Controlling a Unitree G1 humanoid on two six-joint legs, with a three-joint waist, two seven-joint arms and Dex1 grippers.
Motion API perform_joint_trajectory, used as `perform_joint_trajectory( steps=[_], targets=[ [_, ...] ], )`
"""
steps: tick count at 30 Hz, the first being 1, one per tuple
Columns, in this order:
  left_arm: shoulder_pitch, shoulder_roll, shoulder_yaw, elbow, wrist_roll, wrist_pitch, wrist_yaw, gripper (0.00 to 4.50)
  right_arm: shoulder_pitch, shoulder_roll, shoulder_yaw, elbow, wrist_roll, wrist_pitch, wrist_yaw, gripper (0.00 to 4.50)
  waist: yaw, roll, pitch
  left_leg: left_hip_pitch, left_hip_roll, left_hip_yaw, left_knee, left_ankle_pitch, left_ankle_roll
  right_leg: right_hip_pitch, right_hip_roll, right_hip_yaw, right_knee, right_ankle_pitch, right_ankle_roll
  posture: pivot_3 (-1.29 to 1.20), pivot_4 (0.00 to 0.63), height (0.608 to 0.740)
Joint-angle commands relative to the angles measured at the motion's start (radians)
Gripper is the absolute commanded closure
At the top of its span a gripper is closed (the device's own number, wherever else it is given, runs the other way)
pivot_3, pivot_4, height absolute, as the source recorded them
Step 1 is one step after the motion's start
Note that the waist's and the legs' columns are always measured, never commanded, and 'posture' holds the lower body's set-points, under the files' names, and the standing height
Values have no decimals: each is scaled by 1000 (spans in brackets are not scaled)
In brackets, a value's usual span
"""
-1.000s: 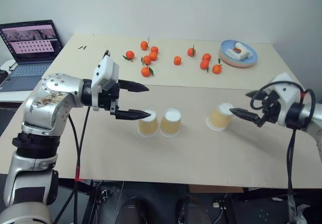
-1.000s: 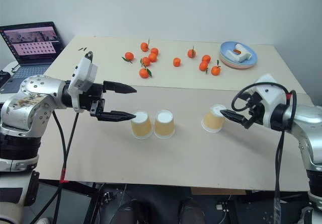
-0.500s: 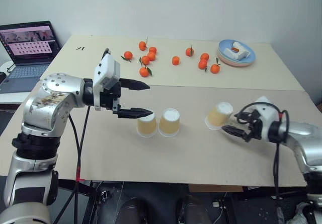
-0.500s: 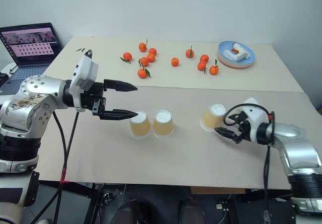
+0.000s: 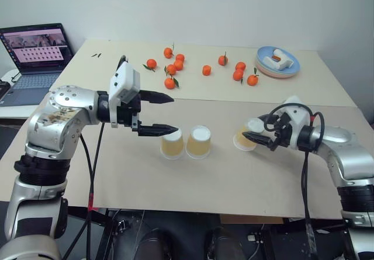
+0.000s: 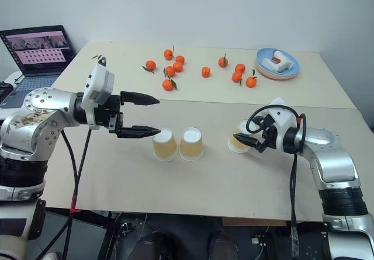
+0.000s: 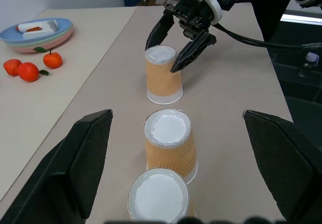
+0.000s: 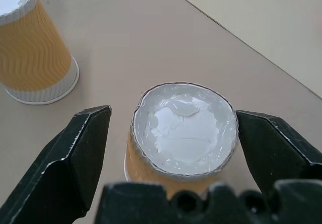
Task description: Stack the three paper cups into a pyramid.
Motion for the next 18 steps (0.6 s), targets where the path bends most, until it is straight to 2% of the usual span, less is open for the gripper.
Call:
perform_joint_trajectory(
  steps=[1,5,10,15,18],
  targets=[
    [-6,5,11,-33,-12,-7,4,74,-19,0,-30,1,6,-8,-7,0,0,0,0,0,0,0,0,0,0,0,0,0,0,0,0,0,150,686],
    [0,5,13,-30,-9,-13,4,74,-24,7,-30,7,5,-14,-16,0,-1,0,0,0,0,0,0,0,0,0,0,0,0,0,0,0,150,686],
    [9,5,11,-32,-4,-21,7,0,-34,14,-24,1,6,-17,-15,1634,-1,0,0,0,0,0,0,0,0,0,0,0,0,0,0,0,150,686],
    [14,9,17,-25,-4,-22,9,0,-71,31,-29,-1,10,-19,-22,1688,-1,0,0,0,0,0,0,0,0,0,0,0,0,0,0,0,150,686],
    [38,17,31,-7,4,-24,22,0,-149,25,-47,-19,40,21,-17,1688,-4,0,0,0,0,0,0,0,0,0,0,0,0,0,0,0,150,686]
  ],
)
